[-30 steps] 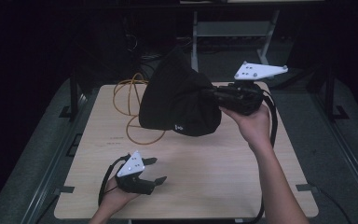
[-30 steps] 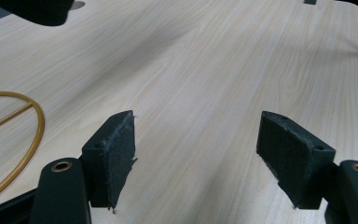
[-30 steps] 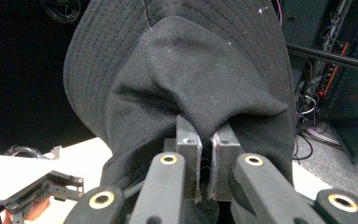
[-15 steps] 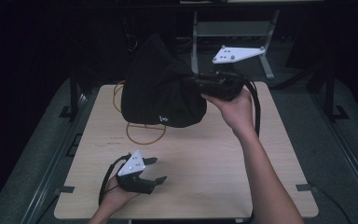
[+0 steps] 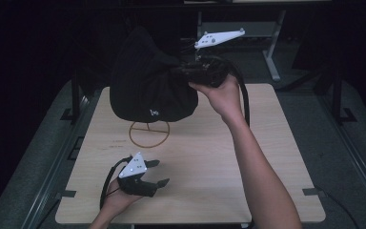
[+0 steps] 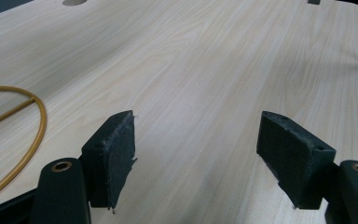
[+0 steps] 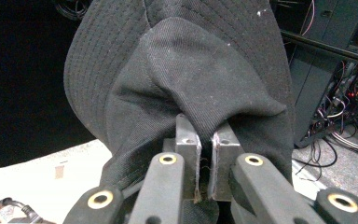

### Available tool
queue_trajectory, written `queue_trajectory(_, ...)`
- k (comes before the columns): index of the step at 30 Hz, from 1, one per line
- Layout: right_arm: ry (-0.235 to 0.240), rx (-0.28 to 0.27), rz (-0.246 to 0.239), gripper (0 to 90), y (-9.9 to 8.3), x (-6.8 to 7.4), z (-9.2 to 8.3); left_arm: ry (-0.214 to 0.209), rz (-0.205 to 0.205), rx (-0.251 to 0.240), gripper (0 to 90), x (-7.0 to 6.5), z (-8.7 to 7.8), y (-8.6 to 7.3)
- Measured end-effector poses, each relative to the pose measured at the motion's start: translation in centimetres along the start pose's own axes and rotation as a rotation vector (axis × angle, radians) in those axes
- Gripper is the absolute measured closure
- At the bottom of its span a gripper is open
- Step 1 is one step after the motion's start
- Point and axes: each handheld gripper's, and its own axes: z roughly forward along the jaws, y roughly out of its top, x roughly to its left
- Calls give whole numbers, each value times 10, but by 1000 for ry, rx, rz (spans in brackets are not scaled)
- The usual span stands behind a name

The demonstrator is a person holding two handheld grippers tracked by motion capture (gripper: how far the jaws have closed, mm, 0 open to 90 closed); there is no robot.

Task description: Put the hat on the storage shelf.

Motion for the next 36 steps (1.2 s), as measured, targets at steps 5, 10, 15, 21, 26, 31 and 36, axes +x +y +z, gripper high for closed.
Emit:
queue_trajectory(5, 1, 2, 4, 841, 7, -4, 9, 0, -10, -5, 275, 1, 0, -1)
queue_trajectory(10, 4, -6, 13, 840, 12, -8, 17, -3, -11, -11, 275, 3, 1, -1)
queue_trajectory(15, 14, -6, 19, 840, 16, -12, 29, -2, -11, -9, 276, 4, 1, 0)
queue_trajectory(21, 24, -17, 26, 840, 22, -14, 43, -6, -14, -3, 276, 5, 0, 0)
queue_trajectory(26, 34, -10, 31, 839, 25, -14, 60, -11, -16, -4, 276, 5, 1, 0)
queue_trajectory(31, 36, -1, 38, 838, 28, -17, 78, -11, -17, -9, 276, 6, 1, 1)
queue_trajectory(36, 38, 30, 36, 835, 35, -19, 99, -13, -17, -9, 276, 6, 1, 1)
